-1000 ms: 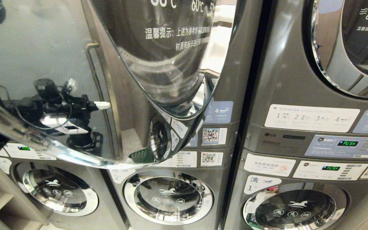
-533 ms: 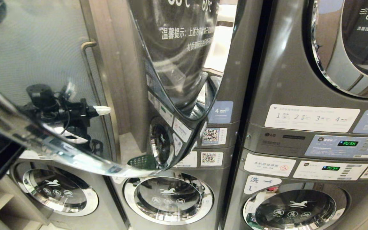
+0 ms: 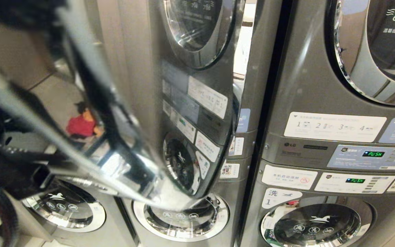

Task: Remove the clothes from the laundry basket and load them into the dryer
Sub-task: Open the dryer

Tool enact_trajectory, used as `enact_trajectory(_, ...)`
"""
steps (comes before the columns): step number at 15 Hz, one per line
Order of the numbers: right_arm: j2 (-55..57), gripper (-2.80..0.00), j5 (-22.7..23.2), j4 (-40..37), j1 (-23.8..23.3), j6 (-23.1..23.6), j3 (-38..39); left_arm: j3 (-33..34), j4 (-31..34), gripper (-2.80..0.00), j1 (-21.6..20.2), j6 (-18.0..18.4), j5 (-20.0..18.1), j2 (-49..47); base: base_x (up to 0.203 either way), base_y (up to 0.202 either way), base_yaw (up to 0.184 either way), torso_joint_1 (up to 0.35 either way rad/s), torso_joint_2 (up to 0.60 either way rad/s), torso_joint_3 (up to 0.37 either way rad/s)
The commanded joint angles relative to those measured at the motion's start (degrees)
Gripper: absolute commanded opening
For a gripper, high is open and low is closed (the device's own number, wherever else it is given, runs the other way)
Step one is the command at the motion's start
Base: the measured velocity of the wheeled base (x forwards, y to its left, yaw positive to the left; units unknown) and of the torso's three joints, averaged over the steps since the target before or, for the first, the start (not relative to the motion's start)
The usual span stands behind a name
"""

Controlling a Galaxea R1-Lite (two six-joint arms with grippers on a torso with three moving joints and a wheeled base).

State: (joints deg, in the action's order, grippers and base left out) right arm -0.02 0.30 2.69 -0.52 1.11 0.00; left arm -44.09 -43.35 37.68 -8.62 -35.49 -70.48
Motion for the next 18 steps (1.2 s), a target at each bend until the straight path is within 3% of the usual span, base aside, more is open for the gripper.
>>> enact_trajectory(1,0.02,-2.80,0.05,0.03,0.00,0.04,0.97,-0.13,-0.24,-2.80,1.47,0.00,0.41,-1.22,0.000,0.000,0.000,0.000,0.00,0.000)
enact_trajectory(15,0.02,-2.80,0.05,0.03,0.00,0.04,0.97,-2.22,-0.33,-2.80,5.21,0.62,1.42,-4.68,0.000,0.000,0.000,0.000,0.00,0.000)
enact_trajectory(18,0.02,-2.80,0.05,0.03,0.00,0.04,0.97,-3.72,-0.37,-2.80,7.76,0.62,4.12,-5.93,0.000,0.000,0.000,0.000,0.00,0.000)
